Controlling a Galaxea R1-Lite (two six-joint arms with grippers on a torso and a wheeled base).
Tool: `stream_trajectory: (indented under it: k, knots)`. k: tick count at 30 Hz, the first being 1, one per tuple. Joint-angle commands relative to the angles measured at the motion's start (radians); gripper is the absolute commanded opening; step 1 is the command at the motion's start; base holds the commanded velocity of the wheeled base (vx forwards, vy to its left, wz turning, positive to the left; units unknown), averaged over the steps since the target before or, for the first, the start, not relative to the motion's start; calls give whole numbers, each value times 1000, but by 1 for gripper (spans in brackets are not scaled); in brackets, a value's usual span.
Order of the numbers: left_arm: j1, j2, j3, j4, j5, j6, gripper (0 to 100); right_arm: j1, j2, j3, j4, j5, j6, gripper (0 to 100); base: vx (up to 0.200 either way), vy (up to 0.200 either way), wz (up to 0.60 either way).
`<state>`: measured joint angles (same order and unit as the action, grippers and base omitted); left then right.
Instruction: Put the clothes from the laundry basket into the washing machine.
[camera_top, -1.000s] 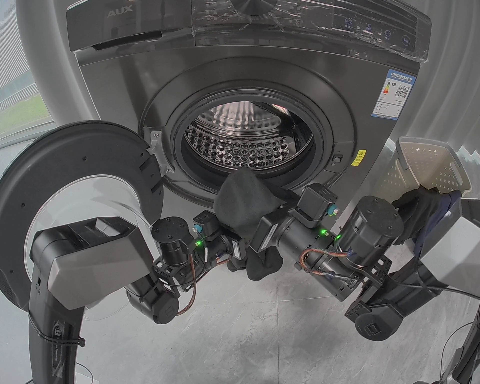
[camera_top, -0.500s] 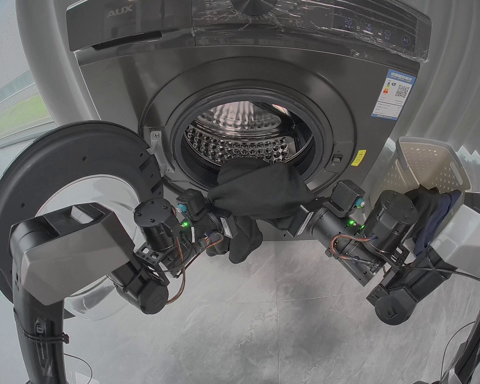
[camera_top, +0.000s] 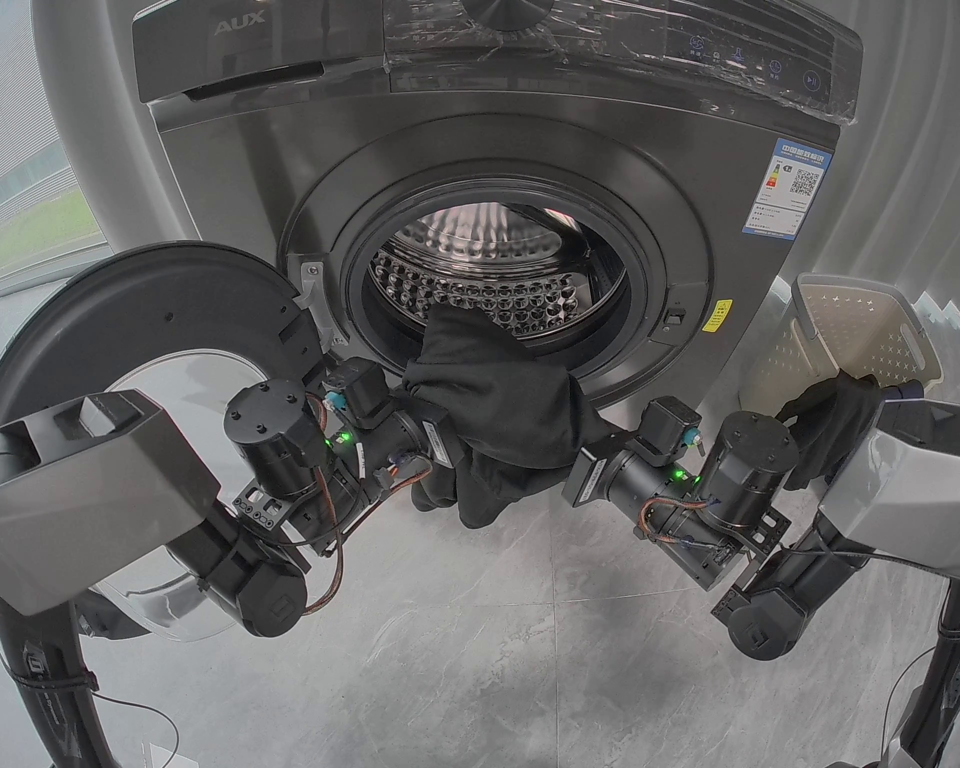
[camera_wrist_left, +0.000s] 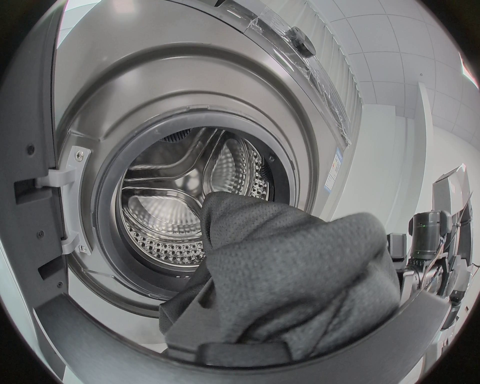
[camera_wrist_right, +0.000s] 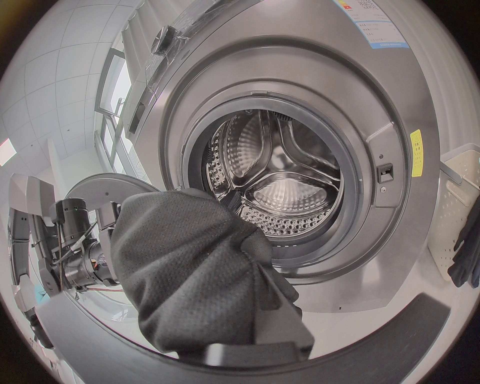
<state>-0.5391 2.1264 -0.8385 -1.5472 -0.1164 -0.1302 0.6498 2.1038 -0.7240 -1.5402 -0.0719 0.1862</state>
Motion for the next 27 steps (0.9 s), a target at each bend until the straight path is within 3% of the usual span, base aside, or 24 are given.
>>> stream_trajectory:
  k: [1,8,10,16,18,20,23,26,27]
  knots:
    - [-8,-34,12,-1,3,-8,0,7,4,2,0,0,-1,100,0,0,0]
    - [-18,-105,62,1,20,-35,0,7,-65,103,3,12,-19,100,0,0,0]
    - [-18,-141,102,16,30,-37,0,14,-104,160,5,20,-47,100,0,0,0]
    - [-18,-241,300,4,29,-35,0,21,-223,376,15,98,-102,100,0,0,0]
    - [-16,-256,332,4,26,-34,0,19,-237,405,19,109,-109,100,0,0,0]
    - [-18,-272,406,3,20,-29,0,24,-255,486,22,129,-149,100,0,0,0]
    - [-15,-279,432,3,27,-25,0,33,-271,520,26,127,-154,100,0,0,0]
    - [-10,-312,453,3,27,-23,0,10,-257,525,28,124,-149,100,0,0,0]
    - [-15,-324,458,3,27,-22,0,-30,-245,522,26,126,-149,100,0,0,0]
